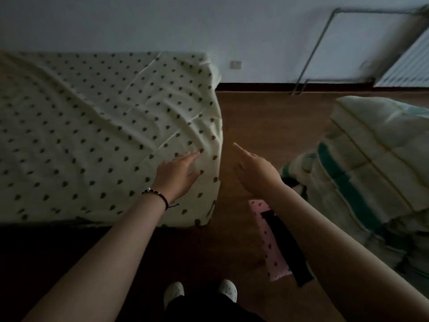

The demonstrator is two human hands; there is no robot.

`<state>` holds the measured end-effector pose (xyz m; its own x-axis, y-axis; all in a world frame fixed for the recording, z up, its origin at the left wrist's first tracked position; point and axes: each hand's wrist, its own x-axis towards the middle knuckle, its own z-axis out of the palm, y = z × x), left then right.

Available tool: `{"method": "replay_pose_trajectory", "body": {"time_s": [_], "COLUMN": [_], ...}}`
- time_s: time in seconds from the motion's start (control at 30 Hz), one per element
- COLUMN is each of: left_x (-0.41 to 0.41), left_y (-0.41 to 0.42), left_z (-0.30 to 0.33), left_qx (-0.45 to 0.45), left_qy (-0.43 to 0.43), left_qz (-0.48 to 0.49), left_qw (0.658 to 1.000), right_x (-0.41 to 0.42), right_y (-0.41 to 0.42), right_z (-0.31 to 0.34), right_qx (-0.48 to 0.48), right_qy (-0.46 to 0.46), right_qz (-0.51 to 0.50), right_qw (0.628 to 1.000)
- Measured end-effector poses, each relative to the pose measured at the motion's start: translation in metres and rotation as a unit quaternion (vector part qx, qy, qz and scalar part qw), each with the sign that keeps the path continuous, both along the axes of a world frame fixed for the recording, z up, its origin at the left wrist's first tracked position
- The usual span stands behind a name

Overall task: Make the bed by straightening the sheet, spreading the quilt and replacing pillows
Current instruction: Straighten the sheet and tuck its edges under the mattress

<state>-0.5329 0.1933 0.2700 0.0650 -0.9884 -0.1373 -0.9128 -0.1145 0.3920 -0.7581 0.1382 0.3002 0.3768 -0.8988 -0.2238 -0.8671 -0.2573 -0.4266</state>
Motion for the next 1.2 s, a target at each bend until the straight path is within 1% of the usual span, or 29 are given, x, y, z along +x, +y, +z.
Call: {"method": "replay_pose_trajectory", "body": {"time_s": [0.07, 0.37, 0.6, 0.73, 0.8, 0.97, 1.1, 1.2], "left_x": [0.027, 0.111, 0.189, 0.231, 0.247, 0.256, 0.243, 0.228], "left_y": [0.022, 0.076, 0.121, 0.152, 0.165, 0.181, 0.182, 0.176], "left_z": [-0.009, -0.048, -0.077, -0.094, -0.109, -0.151, -0.190, -0.231], "left_qx": [0.002, 0.027, 0.040, 0.028, 0.036, 0.048, 0.060, 0.078], "left_qy": [0.000, 0.010, 0.009, 0.007, 0.015, -0.010, -0.020, -0.022], "left_qz": [0.032, 0.089, 0.075, 0.059, 0.055, 0.023, -0.012, -0.011], "left_qw": [0.999, 0.996, 0.996, 0.998, 0.998, 0.999, 0.998, 0.997], "right_x": [0.031, 0.132, 0.214, 0.256, 0.272, 0.291, 0.291, 0.283], "right_y": [0.011, 0.053, 0.101, 0.129, 0.142, 0.163, 0.171, 0.169], "right_z": [-0.009, -0.042, -0.070, -0.095, -0.112, -0.155, -0.192, -0.231], "right_qx": [0.014, 0.045, 0.057, 0.082, 0.089, 0.113, 0.130, 0.123], "right_qy": [0.000, 0.031, 0.040, 0.048, 0.059, 0.083, 0.090, 0.102], "right_qz": [0.032, 0.071, 0.048, 0.034, 0.027, 0.018, 0.016, 0.011], "right_qw": [0.999, 0.996, 0.996, 0.995, 0.994, 0.990, 0.987, 0.987]}}
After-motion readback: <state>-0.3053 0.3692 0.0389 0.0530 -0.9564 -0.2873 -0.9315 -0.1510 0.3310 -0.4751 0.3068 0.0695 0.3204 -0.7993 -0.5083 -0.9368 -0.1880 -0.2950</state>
